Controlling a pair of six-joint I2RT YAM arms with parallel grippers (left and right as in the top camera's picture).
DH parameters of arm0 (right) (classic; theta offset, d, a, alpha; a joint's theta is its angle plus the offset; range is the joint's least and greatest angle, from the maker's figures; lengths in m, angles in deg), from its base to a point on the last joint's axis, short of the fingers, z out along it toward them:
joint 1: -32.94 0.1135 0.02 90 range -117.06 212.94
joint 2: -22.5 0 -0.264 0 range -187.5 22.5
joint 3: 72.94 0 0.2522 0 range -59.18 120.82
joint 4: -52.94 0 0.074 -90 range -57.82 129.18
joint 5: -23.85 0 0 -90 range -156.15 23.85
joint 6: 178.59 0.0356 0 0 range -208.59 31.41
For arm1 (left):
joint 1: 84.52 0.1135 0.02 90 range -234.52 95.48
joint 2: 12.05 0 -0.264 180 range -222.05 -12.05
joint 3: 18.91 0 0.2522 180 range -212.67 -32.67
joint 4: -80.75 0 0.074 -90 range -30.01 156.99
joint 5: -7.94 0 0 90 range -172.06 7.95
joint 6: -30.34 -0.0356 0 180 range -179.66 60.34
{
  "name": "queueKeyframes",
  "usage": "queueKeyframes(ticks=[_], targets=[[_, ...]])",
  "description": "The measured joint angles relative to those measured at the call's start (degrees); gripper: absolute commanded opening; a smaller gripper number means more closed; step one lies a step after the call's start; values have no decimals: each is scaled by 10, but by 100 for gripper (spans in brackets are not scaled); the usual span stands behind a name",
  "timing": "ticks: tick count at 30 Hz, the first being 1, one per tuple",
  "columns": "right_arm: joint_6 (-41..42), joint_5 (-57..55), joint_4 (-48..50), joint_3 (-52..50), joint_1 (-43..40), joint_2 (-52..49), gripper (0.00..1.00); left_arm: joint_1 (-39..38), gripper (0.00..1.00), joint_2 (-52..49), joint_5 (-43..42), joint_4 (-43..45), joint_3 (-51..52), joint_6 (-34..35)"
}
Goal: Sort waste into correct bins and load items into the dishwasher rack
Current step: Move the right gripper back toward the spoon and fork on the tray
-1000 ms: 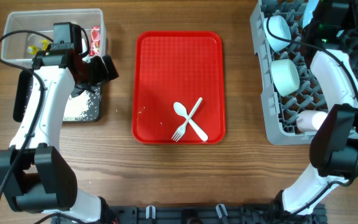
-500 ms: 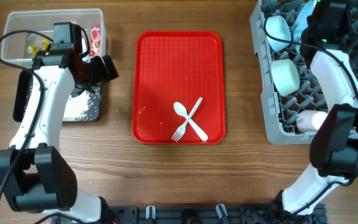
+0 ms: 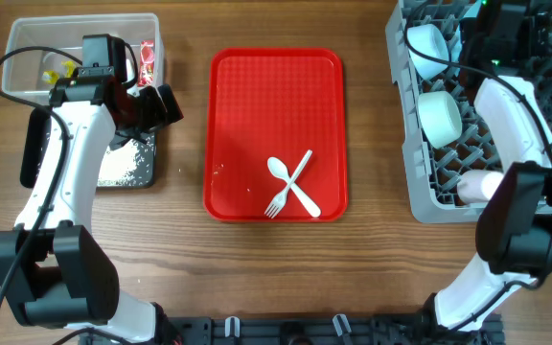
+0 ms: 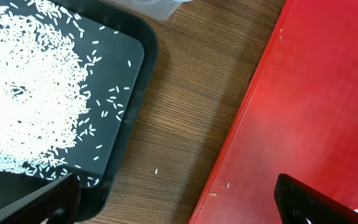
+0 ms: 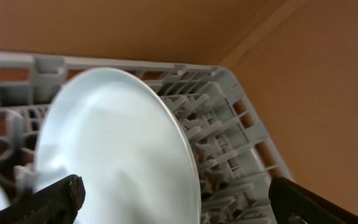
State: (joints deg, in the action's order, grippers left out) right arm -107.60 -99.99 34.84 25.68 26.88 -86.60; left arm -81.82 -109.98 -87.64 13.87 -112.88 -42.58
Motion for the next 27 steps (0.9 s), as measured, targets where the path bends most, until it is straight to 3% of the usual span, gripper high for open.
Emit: queueKeyframes(ticks=[4,8,13,18,27], targets=[[38,12,-40,0,10,59,100,0,100,0,0,0,0,0],[75,71,-151,0,19,168,100,0,100,0,2,1,0,0],[131,256,-287,3,32,267,100,0,100,0,2,0,0,0],[164,435,-391,3,67,271,100,0,100,0,2,0,0,0],[193,457,-520,1,242,205,100,0,100,0,2,0,0,0]])
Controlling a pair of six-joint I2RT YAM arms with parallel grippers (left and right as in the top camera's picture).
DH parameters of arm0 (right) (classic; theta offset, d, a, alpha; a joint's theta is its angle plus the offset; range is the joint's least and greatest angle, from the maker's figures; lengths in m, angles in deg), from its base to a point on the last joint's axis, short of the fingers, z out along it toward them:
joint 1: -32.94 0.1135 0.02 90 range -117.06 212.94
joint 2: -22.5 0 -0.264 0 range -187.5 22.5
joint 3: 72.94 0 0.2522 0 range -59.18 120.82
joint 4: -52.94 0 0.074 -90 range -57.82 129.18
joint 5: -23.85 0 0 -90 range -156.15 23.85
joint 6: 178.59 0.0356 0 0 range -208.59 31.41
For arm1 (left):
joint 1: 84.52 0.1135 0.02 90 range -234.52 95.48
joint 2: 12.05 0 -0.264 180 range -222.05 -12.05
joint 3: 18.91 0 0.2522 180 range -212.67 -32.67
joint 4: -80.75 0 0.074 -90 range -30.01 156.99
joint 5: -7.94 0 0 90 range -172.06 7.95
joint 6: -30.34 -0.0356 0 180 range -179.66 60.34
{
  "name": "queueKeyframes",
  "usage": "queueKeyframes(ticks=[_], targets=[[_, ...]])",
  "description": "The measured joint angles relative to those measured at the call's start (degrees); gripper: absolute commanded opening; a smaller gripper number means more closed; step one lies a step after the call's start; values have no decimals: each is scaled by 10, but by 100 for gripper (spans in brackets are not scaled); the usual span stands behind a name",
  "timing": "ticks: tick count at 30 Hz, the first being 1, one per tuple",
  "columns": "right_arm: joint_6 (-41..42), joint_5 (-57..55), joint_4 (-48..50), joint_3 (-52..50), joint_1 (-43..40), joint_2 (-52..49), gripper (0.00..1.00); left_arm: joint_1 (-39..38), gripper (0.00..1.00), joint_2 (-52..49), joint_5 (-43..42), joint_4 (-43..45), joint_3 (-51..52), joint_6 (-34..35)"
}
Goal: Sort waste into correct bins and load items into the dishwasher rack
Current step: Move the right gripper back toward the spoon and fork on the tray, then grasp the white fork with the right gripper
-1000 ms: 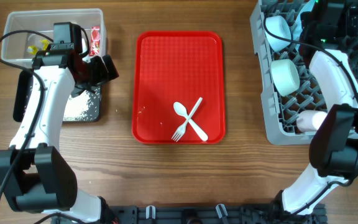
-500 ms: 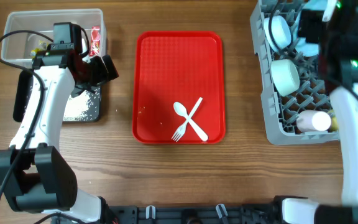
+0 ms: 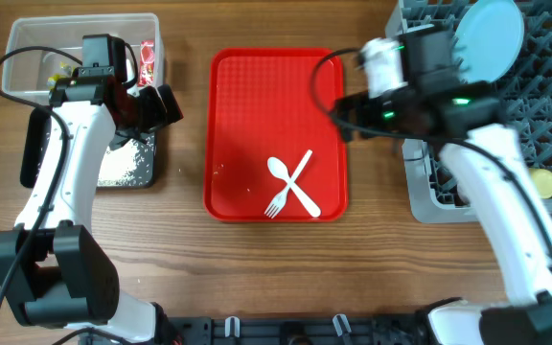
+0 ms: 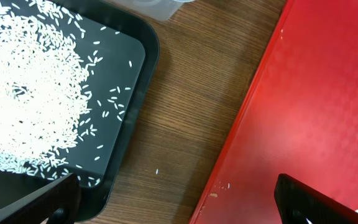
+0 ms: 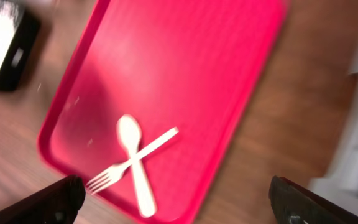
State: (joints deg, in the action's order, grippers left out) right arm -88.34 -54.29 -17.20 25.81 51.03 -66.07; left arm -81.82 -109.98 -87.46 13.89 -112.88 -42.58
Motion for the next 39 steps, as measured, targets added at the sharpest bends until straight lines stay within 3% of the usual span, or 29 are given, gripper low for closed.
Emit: queueKeyframes(ticks=[5,10,14,17,32,39], targets=[[31,1,-4,0,71,-89,98,0,100,0,0,0,0,0],[56,23,-4,-1,103,-157,84,0,100,0,0,0,0,0],[130,41,0,-1,111,-214,66,0,100,0,0,0,0,0],[166,45,13,-1,111,-244,60,0,100,0,0,0,0,0],[231,42,46,-1,111,-319,56,0,100,0,0,0,0,0],[234,34,64,-1,111,-320,25,0,100,0,0,0,0,0]])
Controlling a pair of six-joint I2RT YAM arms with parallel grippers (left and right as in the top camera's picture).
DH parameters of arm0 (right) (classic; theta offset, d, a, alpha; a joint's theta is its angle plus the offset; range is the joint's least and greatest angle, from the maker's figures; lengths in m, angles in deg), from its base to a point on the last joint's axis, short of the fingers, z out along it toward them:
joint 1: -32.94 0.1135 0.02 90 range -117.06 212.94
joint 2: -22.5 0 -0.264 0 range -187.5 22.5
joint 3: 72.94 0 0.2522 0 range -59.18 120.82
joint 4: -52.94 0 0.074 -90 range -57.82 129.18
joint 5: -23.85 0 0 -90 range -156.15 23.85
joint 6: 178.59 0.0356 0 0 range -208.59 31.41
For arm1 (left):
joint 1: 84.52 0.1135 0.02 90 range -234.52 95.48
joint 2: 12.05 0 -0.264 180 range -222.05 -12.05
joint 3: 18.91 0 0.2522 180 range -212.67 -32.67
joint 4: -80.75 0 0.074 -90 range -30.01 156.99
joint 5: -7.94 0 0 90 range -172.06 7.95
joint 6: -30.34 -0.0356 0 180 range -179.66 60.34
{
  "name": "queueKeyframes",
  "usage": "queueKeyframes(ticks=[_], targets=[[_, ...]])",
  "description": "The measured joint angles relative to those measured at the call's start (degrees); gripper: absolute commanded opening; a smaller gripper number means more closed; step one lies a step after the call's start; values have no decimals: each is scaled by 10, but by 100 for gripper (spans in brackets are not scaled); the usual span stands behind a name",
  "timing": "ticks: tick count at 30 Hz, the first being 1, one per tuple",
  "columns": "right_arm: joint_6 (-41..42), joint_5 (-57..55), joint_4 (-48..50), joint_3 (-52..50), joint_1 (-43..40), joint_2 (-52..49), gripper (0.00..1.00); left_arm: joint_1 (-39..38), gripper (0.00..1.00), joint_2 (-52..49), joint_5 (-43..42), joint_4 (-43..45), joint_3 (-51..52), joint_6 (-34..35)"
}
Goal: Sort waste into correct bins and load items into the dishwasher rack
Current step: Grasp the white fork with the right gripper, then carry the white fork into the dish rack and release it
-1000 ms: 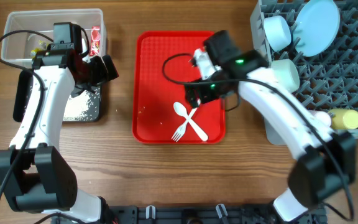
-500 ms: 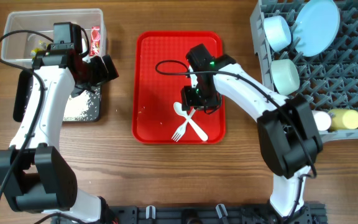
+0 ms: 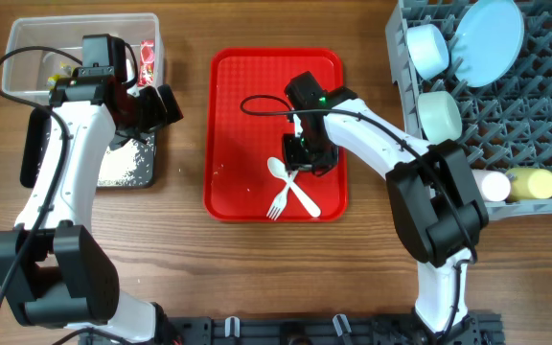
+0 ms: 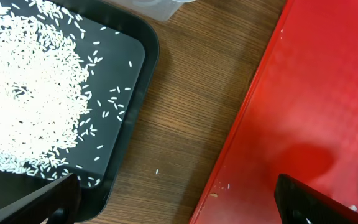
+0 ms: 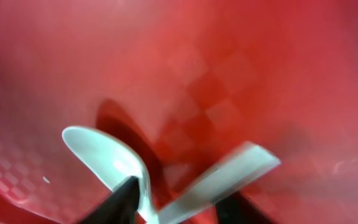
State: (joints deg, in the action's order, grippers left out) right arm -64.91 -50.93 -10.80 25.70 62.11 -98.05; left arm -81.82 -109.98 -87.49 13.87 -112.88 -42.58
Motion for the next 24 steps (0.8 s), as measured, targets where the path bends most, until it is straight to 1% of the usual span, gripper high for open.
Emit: queueKeyframes(ticks=[3,6,9,17,21,24], targets=[[3,-7,8,0,0,0,15,0,100,0,0,0,0,0],[4,-12,12,0,0,0,11,0,100,0,0,0,0,0],[4,-14,13,0,-1,0,4,0,100,0,0,0,0,0],[-11,-10,19,0,-30,0,4,0,100,0,0,0,0,0],[-37,7,-5,4,-60,3,4,0,100,0,0,0,0,0],[-54,13,-21,8,-79,31,4,0,100,0,0,0,0,0]])
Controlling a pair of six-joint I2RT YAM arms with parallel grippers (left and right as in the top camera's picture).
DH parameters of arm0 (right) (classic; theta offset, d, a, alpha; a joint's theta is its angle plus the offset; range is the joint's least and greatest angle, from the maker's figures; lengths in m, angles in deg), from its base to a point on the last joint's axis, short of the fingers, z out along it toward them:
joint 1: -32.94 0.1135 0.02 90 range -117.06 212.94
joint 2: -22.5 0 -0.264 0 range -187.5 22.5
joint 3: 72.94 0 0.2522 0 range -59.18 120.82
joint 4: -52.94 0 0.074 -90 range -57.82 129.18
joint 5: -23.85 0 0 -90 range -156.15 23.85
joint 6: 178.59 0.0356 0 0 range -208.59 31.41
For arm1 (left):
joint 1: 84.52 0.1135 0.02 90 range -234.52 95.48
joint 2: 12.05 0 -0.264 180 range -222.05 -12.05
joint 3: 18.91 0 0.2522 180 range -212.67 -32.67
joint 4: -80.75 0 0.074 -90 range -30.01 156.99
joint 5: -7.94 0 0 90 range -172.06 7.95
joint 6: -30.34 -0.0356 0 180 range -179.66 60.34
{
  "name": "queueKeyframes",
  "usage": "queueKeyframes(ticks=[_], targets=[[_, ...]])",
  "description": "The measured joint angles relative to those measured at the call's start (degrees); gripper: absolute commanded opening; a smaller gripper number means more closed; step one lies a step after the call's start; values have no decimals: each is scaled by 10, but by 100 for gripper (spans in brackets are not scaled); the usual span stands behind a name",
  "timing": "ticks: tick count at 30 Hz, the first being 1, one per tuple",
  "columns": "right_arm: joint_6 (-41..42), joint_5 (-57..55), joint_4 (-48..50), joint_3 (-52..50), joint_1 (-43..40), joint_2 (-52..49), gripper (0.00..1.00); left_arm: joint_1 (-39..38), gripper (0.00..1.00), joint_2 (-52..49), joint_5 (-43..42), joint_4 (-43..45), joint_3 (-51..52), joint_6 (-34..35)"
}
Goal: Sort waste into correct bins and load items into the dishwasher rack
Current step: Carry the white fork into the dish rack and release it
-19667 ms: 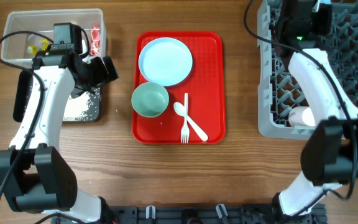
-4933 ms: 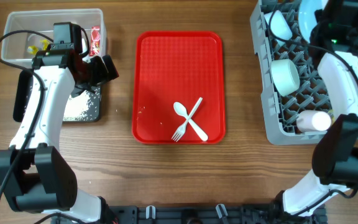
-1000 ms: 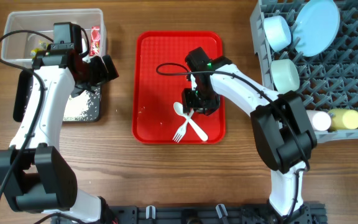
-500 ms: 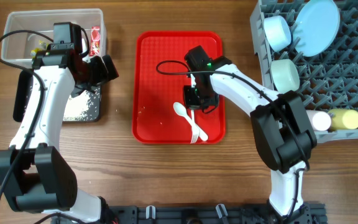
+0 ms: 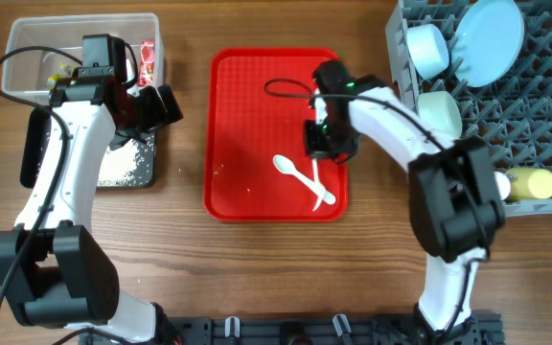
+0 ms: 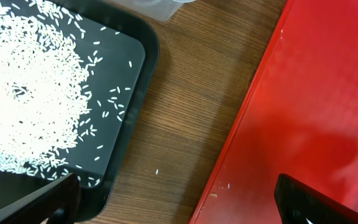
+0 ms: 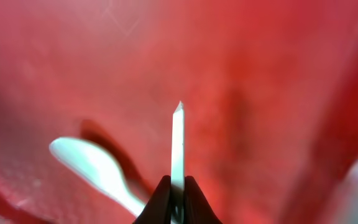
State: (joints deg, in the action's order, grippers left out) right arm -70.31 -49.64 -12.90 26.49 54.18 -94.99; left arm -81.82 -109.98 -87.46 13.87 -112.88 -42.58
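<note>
My right gripper hangs over the right side of the red tray, shut on a white plastic fork. The fork's handle sticks up edge-on between the fingers; its tines are hidden. A white spoon lies alone on the tray, below and left of the gripper, and appears in the right wrist view as spoon. My left gripper is open, with nothing in it, above the wood between the black rice tray and the red tray.
The grey dishwasher rack at the right holds a blue plate, two bowls and a yellow bottle. A clear bin with wrappers stands at the back left. Stray rice grains lie on the wood.
My right gripper was down at the crossed fork and spoon; now it is shut on the fork and farther right. Only the spoon lies on the tray, slightly shifted. The left arm is unchanged.
My right gripper was first at the rack by the blue plate. Then it was over the tray's right edge, the plate standing in the rack. Then it was low at the crossed cutlery, and now it holds the fork. The left gripper stayed open in place.
</note>
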Motion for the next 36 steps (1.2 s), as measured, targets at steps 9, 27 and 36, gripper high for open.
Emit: queueKeyframes(ticks=[9,27,36], targets=[[-25,-31,-41,23,-100,271,4,0,100,0,0,0,0,0],[68,-171,-76,2,-537,374,4,0,100,0,0,0,0,0],[152,-212,-21,-10,-652,344,4,0,100,0,0,0,0,0]])
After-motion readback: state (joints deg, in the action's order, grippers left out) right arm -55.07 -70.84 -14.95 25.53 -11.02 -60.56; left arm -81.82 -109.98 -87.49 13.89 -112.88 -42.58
